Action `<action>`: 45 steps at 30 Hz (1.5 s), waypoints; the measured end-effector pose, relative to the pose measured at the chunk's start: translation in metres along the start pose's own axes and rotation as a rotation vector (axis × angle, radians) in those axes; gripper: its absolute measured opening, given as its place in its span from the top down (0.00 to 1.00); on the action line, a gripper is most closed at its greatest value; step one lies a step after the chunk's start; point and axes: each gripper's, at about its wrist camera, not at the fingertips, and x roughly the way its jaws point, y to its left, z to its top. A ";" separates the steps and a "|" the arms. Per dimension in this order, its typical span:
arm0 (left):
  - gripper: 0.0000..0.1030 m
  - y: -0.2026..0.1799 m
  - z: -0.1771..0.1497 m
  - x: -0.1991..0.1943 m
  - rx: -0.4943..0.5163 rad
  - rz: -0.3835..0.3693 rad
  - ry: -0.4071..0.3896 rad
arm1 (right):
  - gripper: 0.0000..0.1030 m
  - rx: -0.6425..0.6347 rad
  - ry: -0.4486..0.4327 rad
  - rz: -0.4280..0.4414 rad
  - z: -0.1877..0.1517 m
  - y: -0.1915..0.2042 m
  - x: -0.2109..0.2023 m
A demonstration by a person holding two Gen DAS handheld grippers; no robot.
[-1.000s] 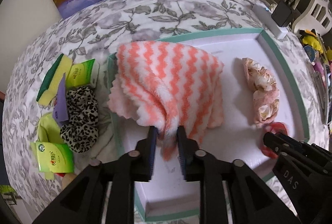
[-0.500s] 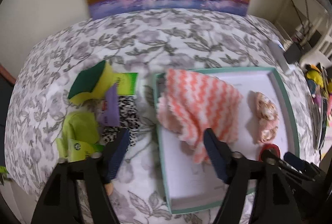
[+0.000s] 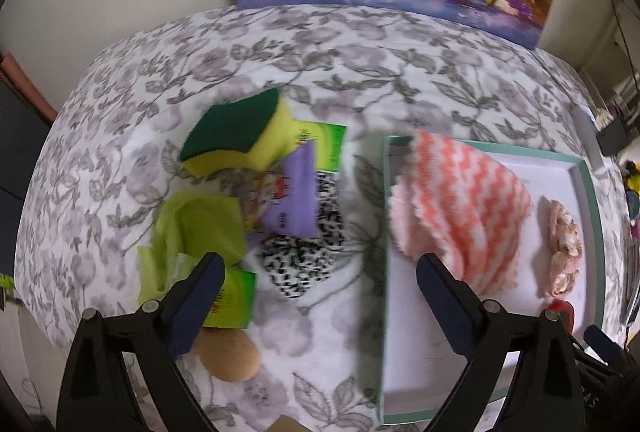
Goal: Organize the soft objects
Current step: 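Reach both tools toward the lime cloth and yellow-green packet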
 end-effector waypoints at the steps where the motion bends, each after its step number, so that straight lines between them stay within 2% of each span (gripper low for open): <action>1: 0.06 0.004 0.001 0.000 -0.011 0.002 -0.001 | 0.00 -0.009 0.000 0.000 0.000 0.004 -0.001; 11: 0.06 0.059 0.010 -0.011 -0.102 0.028 -0.040 | 0.00 -0.046 -0.033 0.034 -0.003 0.054 -0.020; 19: 0.06 0.128 0.013 -0.019 -0.229 0.010 -0.064 | 0.00 -0.131 -0.042 0.068 -0.016 0.118 -0.026; 28: 0.06 0.198 0.010 -0.017 -0.335 0.032 -0.075 | 0.00 -0.216 -0.021 0.092 -0.029 0.182 -0.018; 34: 0.06 0.212 0.008 -0.008 -0.346 0.022 -0.049 | 0.00 -0.229 0.016 0.121 -0.034 0.207 -0.007; 45: 0.06 0.212 0.006 0.010 -0.316 0.014 -0.001 | 0.00 -0.237 0.066 0.183 -0.041 0.233 0.010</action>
